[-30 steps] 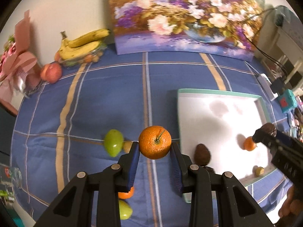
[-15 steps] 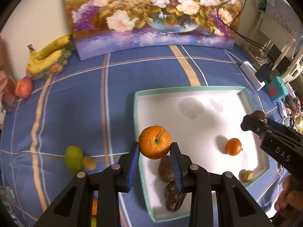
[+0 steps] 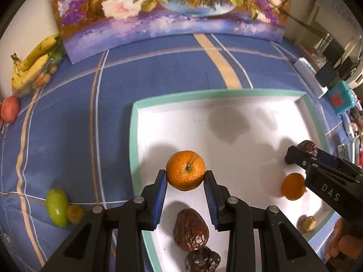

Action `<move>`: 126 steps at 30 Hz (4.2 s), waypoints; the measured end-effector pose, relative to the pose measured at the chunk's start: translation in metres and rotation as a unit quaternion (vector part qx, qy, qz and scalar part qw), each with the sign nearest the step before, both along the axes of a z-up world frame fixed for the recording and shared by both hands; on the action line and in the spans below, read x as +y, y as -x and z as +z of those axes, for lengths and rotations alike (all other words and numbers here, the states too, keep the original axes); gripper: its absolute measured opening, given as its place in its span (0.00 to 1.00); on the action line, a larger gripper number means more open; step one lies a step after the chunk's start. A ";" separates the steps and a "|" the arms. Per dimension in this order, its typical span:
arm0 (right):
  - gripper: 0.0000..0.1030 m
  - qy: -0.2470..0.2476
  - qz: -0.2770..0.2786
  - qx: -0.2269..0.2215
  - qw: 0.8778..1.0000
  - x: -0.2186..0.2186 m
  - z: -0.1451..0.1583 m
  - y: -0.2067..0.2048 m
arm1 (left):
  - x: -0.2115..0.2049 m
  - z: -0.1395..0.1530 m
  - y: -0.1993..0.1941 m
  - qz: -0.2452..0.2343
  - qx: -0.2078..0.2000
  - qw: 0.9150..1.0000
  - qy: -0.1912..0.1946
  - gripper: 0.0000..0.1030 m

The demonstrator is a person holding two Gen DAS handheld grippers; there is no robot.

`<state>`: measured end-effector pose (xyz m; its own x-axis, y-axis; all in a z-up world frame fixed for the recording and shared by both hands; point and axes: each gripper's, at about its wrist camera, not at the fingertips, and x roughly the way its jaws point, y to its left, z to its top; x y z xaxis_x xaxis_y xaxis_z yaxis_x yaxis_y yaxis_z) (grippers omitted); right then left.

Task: Organize fruits
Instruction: 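Carry both fruits over the white tray and open both tools to release, then move both open tools back out of the tray toward the remaining fruits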

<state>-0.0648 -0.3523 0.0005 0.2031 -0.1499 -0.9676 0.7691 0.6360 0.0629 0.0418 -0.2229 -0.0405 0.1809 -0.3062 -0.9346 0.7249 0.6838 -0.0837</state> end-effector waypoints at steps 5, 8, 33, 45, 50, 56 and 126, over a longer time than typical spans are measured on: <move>0.53 -0.002 0.000 0.007 1.000 0.000 -0.005 0.000 | -0.004 -0.009 -0.001 0.001 0.008 1.000 -0.003 0.34; 0.53 -0.001 0.002 0.008 1.000 0.000 -0.004 0.000 | -0.003 -0.009 -0.002 0.001 0.010 1.000 -0.002 0.34; 0.53 0.022 0.014 0.004 1.000 -0.003 0.024 -0.002 | 0.010 0.043 -0.007 0.003 0.000 1.000 0.022 0.43; 0.53 0.062 0.019 -0.041 0.997 0.000 0.080 0.001 | 0.029 0.083 -0.014 0.026 -0.028 0.998 0.052 0.43; 0.53 0.078 0.022 -0.054 0.995 0.002 0.097 0.002 | 0.035 0.091 -0.016 0.033 -0.034 0.997 0.057 0.43; 0.53 0.080 0.023 -0.056 0.995 0.002 0.099 0.002 | 0.037 0.091 -0.019 0.043 -0.036 0.997 0.056 0.43; 0.86 0.060 0.054 -0.084 0.993 0.081 0.083 0.007 | 0.139 0.068 -0.008 0.161 -0.054 0.985 0.042 1.00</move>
<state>-0.0723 -0.2709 0.0832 0.3814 -0.2316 -0.8949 0.6812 0.7249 0.1027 0.0502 -0.0842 0.0277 0.3787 -0.2926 -0.8781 0.4796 0.8735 -0.0842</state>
